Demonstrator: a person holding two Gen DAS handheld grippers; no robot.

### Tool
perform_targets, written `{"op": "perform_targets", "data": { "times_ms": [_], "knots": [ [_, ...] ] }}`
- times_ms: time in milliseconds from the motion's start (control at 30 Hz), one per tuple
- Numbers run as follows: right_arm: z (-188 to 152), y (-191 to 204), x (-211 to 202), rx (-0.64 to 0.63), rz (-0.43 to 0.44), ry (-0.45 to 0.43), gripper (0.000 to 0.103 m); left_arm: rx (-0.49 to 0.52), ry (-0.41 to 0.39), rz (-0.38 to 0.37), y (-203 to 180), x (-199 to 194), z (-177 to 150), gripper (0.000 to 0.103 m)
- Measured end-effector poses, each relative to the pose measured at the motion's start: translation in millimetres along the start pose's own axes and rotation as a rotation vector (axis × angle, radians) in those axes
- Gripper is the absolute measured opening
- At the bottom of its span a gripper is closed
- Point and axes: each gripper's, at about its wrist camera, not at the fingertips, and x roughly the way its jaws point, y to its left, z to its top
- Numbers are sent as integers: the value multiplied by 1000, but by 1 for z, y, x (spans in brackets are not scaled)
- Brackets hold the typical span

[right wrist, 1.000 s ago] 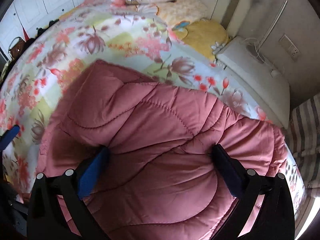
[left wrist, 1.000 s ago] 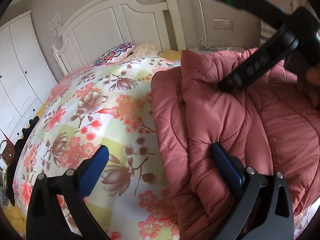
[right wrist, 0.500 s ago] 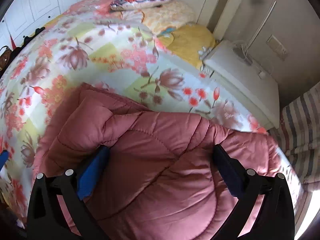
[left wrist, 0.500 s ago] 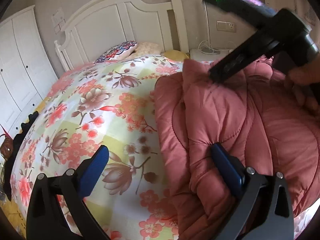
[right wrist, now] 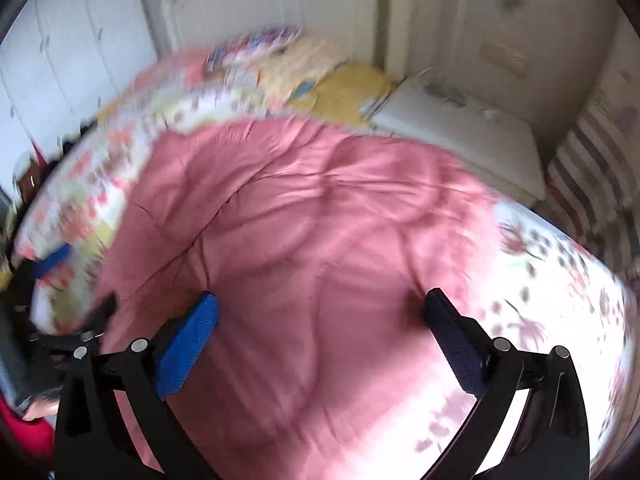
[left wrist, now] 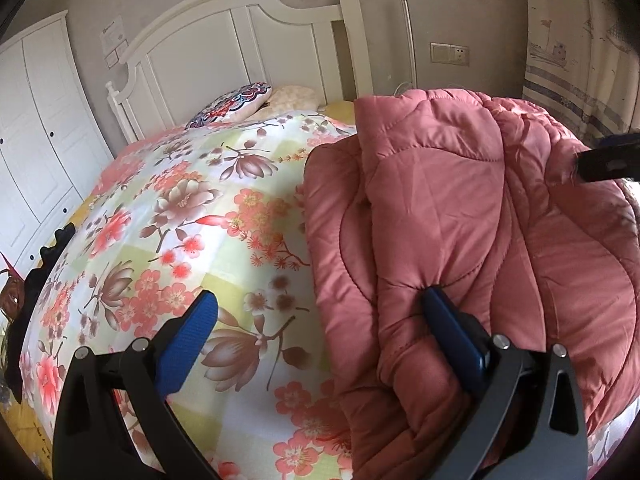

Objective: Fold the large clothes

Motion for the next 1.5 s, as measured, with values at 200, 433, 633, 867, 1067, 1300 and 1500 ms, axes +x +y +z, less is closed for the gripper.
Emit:
{"op": "perform_targets", "data": {
  "times_ms": [200, 433, 633, 867, 1067, 1300, 1500],
  "knots": [
    [-76, -54, -29, 238, 159, 65, 99, 23, -11, -1, -2, 1, 1, 101],
    [-87, -53, 8, 407, 439, 158, 99, 31, -17, 6, -3, 0, 0, 101],
    [-76, -27, 15, 348, 372, 87, 89, 29, -19, 7, -2, 1, 1, 101],
    [-85, -23, -4, 331, 359, 36, 69, 39, -15, -17, -12, 3, 5, 101],
    [-97, -33, -19, 351, 353, 20, 67, 43, -8, -58, -27, 2, 7, 101],
    [-118, -66, -49, 402, 294, -7, 66, 80, -6, -118, -74, -6, 10, 101],
    [-152, -111, -93, 462, 212, -56, 55, 139, -26, -187, -139, -19, 14, 101]
  ]
}}
